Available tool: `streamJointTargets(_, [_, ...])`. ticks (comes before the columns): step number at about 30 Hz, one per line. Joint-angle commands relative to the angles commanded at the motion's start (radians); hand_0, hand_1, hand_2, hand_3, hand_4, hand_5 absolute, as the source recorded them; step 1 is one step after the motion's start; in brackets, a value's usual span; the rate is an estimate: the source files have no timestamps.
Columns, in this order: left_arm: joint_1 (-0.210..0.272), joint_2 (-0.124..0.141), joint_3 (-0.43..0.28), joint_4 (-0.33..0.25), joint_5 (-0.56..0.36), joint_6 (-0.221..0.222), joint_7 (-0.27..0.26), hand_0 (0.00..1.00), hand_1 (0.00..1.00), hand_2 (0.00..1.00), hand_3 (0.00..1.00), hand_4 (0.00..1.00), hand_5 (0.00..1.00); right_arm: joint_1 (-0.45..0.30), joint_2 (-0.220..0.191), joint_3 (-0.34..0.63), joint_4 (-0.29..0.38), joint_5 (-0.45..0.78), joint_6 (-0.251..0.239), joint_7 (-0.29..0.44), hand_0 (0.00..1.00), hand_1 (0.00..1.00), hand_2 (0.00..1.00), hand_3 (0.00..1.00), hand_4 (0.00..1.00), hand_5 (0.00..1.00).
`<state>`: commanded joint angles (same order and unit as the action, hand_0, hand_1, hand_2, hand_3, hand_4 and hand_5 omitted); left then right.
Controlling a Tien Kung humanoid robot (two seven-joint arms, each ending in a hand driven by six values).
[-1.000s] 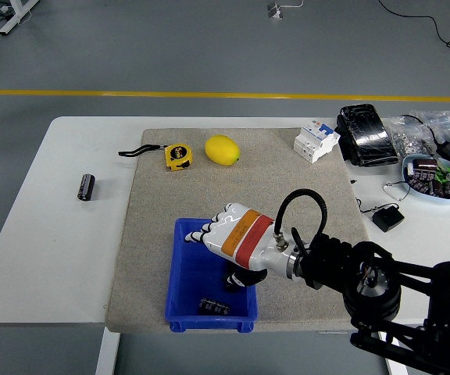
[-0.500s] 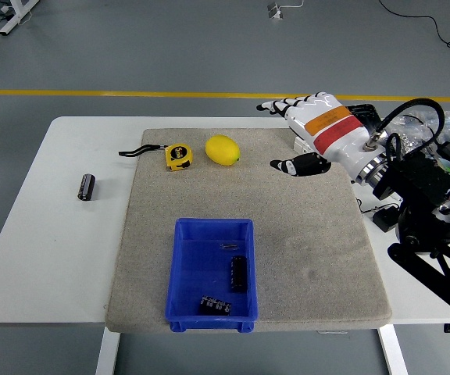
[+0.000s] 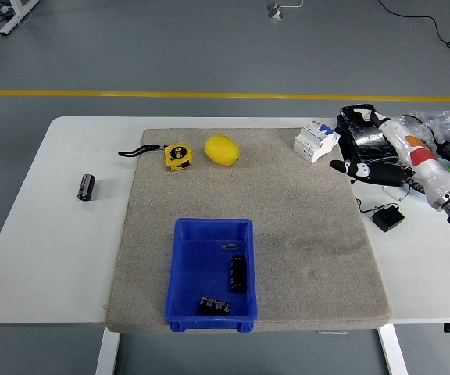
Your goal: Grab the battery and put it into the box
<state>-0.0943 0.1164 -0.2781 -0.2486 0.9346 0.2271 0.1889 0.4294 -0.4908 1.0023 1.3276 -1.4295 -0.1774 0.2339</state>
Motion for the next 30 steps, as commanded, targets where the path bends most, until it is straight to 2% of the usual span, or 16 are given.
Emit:
streamJointTargets(2, [0.000, -0.003, 0.004, 0.000, -0.001, 0.002, 0.000, 0.700, 0.685, 0.724, 0.631, 0.647, 0.657, -0.027, 0.005, 0.021, 0.002, 0.085, 0.024, 0.011, 0.829, 0.835, 0.871, 0.900, 0.998, 0.825])
streamJointTargets(5, [0.003, -0.009, 0.014, -0.002, -0.014, 0.009, -0.002, 0.700, 0.685, 0.724, 0.631, 0.647, 0.657, -0.062, 0.017, 0.041, 0.010, 0.208, 0.045, 0.026, 0.829, 0.835, 0.871, 0.900, 0.998, 0.825])
streamJointTargets(13, [0.007, -0.017, -0.002, -0.005, 0.020, 0.004, 0.007, 0.699, 0.680, 0.720, 0.632, 0.646, 0.656, -0.123, 0.049, 0.045, 0.024, 0.543, 0.042, 0.023, 0.829, 0.834, 0.861, 0.897, 0.998, 0.848])
streamJointTargets(21, [0.009, -0.015, -0.045, -0.003, 0.072, -0.011, 0.019, 0.699, 0.679, 0.717, 0.625, 0.646, 0.658, -0.178, 0.113, 0.072, -0.011, 0.864, 0.038, 0.043, 0.832, 0.837, 0.863, 0.895, 0.998, 0.881])
streamJointTargets(30, [0.005, -0.014, -0.073, -0.005, 0.117, -0.027, 0.023, 0.700, 0.679, 0.718, 0.625, 0.645, 0.658, -0.232, 0.196, 0.173, -0.055, 0.829, 0.030, 0.068, 0.823, 0.830, 0.856, 0.891, 0.998, 0.884])
